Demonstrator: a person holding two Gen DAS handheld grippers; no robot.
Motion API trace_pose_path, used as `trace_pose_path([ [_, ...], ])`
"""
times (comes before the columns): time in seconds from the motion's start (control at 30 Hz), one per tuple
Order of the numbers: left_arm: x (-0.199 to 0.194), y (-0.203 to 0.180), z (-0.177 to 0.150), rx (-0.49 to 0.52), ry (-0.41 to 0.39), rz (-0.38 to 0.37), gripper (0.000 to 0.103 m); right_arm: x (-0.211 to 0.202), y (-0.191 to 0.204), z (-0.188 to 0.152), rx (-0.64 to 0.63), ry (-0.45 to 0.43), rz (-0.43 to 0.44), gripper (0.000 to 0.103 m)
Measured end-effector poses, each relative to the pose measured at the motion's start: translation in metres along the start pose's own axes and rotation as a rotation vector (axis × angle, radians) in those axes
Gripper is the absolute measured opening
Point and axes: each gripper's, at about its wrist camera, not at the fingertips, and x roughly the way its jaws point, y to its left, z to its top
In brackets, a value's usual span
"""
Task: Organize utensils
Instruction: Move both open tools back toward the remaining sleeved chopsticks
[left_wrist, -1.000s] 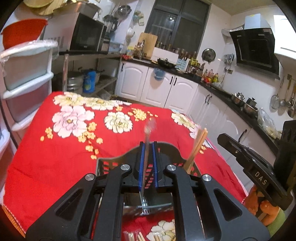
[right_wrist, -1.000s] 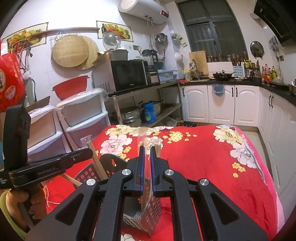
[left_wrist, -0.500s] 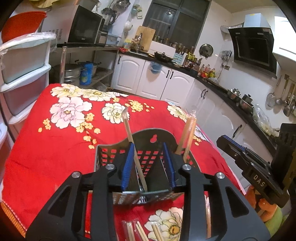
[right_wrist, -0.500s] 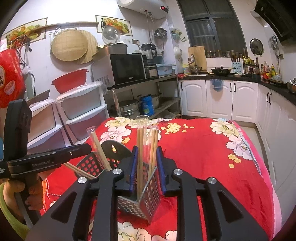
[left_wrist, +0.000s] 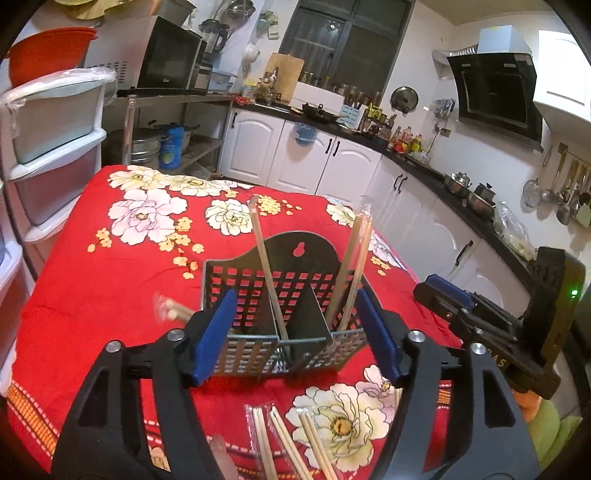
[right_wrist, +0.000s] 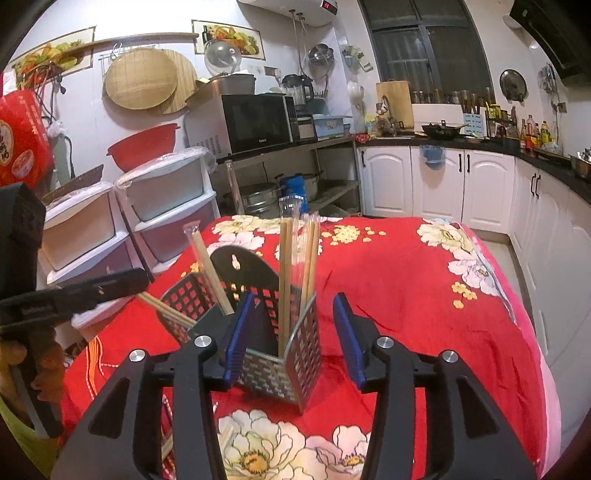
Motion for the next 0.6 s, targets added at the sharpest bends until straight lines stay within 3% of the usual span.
trace_pose_path([
  [0.17,-0.017,0.000,-0.008,0.005,-0.019,-0.001,0.073,-0.007,0.004,-0.008,-0.010,0.016,0.004,0.049],
  [0.3,-0.033,0.000,-0.020,0.005,-0.030,-0.012,0.089,-0.012,0.011,-0.014,-0.025,0.026,0.019,0.051],
  [0.4,-0.043,0.002,-0.028,0.010,-0.041,0.016,0.089,-0.016,0.017,-0.019,-0.038,0.036,0.032,0.058],
  [0.6,-0.053,0.014,-0.042,-0.022,-0.040,0.042,0.091,-0.018,0.031,-0.029,-0.061,0.058,0.057,0.059],
])
